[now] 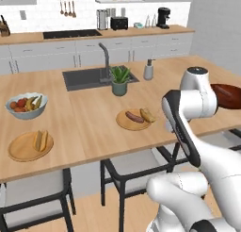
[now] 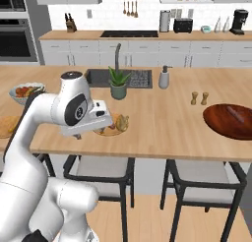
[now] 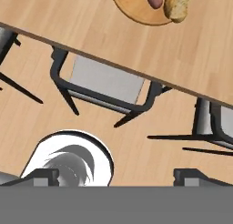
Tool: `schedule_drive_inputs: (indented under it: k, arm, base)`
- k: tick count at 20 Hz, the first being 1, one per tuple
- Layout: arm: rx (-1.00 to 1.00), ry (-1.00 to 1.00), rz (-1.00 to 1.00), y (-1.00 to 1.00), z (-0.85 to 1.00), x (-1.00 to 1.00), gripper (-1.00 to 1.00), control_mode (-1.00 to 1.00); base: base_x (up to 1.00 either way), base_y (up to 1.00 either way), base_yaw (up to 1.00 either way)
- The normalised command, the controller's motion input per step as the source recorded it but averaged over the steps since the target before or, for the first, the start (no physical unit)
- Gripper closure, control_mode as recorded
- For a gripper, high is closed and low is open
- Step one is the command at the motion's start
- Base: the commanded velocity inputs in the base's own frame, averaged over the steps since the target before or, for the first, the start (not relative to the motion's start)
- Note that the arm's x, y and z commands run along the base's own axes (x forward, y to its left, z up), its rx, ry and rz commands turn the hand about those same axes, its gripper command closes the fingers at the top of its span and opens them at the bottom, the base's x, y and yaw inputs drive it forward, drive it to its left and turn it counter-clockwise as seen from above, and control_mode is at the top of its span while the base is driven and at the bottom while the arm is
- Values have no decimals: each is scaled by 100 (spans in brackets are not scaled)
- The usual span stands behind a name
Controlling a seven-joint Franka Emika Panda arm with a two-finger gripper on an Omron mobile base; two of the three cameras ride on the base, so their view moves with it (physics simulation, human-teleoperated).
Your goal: Place one bun and one sausage from the bowl on each plate.
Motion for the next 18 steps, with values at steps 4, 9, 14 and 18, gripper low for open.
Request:
schedule_drive_inputs:
  k: [4, 9, 14, 18]
  arm:
    - [0, 0, 0, 0, 0, 0, -100, 100]
    - [0, 0, 0, 0, 0, 0, -100, 100]
    - [0, 0, 0, 0, 0, 0, -100, 100]
    - [0, 0, 0, 0, 0, 0, -100, 100]
  base:
    - [-17, -100, -38]
    - [8, -100, -28]
    - [24, -97, -20]
    - [42, -62, -5]
